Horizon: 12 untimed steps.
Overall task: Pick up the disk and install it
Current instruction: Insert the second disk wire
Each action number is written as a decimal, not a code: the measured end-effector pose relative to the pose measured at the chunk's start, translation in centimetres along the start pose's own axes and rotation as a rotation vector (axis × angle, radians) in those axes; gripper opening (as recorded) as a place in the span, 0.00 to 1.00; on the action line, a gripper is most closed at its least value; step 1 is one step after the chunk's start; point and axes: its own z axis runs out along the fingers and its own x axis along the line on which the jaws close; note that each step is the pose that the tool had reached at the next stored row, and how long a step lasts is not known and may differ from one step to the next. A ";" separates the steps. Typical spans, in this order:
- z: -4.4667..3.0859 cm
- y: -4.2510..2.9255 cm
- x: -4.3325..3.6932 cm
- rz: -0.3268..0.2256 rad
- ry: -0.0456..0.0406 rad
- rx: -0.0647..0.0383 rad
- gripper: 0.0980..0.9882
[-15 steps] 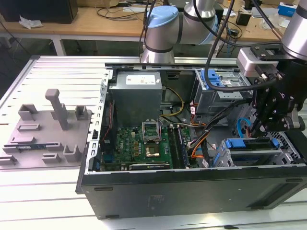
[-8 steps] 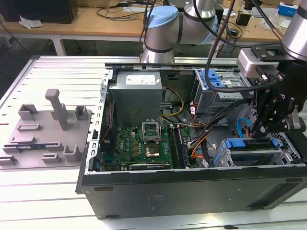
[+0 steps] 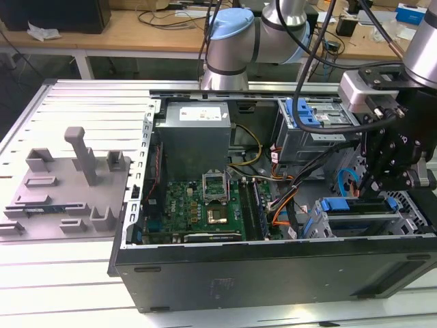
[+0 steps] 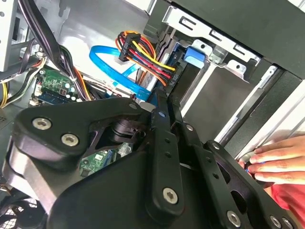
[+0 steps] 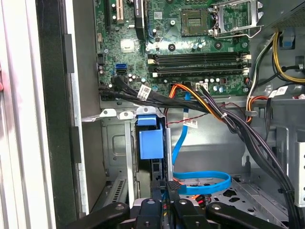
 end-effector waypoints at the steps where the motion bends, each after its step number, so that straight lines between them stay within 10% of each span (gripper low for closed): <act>1: 0.01 -0.01 0.00 0.000 0.0001 0.000 0.07; 12: 0.34 -0.06 0.00 0.000 0.0000 0.000 0.07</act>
